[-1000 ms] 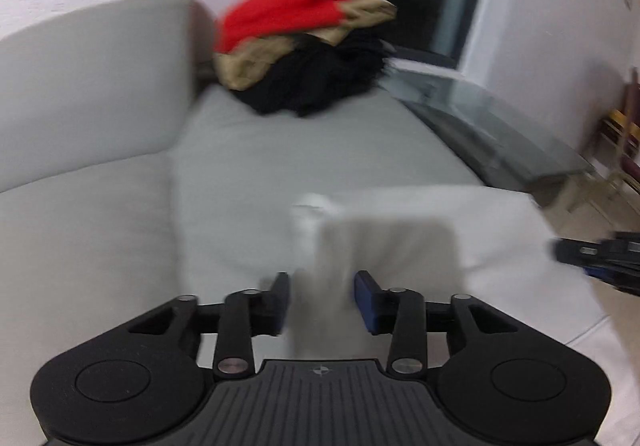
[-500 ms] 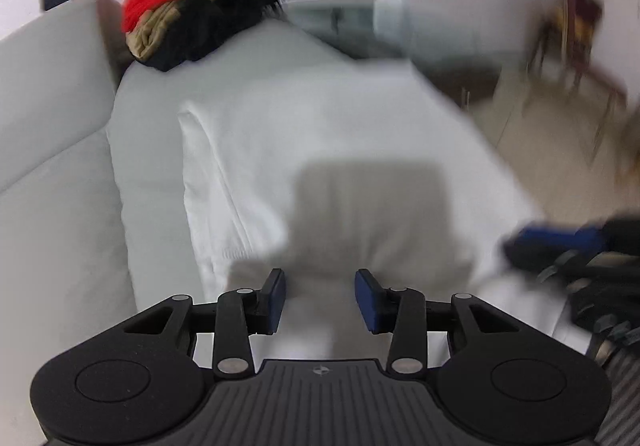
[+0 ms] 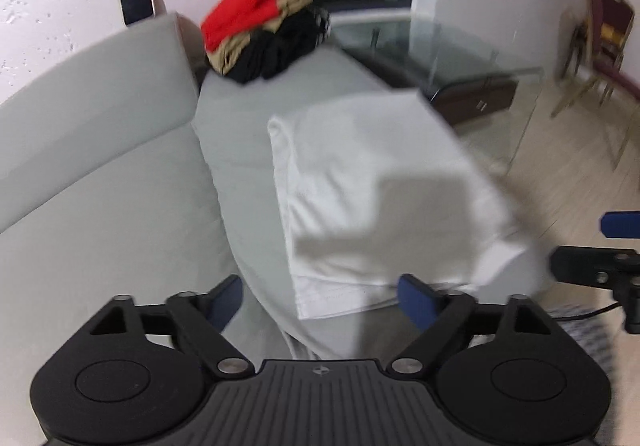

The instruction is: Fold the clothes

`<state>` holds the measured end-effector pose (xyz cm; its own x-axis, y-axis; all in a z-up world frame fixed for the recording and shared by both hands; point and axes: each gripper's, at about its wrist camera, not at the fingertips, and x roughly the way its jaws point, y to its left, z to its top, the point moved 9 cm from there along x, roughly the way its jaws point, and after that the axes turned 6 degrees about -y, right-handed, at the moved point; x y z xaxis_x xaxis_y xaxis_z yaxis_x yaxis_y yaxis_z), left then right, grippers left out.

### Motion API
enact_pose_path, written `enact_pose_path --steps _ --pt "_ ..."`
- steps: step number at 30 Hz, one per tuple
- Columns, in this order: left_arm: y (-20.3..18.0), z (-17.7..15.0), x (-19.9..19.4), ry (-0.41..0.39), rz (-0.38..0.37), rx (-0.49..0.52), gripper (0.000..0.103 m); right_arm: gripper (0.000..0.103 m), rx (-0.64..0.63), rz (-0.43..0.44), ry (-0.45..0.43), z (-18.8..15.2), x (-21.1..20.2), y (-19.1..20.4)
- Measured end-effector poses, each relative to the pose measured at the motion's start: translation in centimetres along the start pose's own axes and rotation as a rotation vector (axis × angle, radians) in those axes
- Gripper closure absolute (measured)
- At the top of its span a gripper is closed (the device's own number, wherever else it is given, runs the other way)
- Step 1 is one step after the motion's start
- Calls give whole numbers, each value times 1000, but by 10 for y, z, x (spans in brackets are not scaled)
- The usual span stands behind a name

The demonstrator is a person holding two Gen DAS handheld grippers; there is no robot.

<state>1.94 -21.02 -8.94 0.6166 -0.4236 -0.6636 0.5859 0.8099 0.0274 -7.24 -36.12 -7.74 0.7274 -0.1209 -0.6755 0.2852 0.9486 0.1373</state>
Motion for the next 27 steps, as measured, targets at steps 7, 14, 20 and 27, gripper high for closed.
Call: enact_pose_path --steps 7,14,20,27 --pt "-9 18 -76 -66 -48 -56 1 0 -62 -51 -11 34 -72 21" --pt "-19 20 -99 -61 -40 -76 1 0 -129 -68 38 43 -110 35" --pt "-25 13 -94 -26 -51 -102 1 0 -145 -87 45 36 -112 38" --pt "-30 3 -82 15 -61 -116 1 0 -110 -76 74 22 -100 33"
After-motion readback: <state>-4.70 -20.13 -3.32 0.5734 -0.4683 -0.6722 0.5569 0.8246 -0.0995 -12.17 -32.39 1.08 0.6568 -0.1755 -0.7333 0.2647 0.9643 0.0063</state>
